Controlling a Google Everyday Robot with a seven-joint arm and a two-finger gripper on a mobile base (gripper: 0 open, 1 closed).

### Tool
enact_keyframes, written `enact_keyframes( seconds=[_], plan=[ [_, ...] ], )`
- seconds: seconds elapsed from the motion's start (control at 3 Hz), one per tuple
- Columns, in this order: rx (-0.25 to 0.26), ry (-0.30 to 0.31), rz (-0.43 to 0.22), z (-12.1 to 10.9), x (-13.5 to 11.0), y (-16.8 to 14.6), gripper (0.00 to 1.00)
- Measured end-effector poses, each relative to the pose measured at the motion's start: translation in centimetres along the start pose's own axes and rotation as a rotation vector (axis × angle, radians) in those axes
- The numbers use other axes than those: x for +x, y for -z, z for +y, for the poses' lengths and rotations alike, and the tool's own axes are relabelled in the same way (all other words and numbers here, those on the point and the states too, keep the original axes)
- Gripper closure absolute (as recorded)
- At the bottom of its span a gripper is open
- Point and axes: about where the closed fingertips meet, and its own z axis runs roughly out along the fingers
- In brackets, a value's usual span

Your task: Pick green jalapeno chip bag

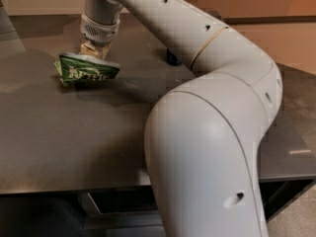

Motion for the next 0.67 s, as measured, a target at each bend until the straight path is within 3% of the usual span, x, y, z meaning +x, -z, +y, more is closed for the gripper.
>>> enact_keyframes(
  seconds=[0.67],
  plan=[
    [0.049,0.035,-0.022,2.1,-1.4,4.7,1.00]
  ],
)
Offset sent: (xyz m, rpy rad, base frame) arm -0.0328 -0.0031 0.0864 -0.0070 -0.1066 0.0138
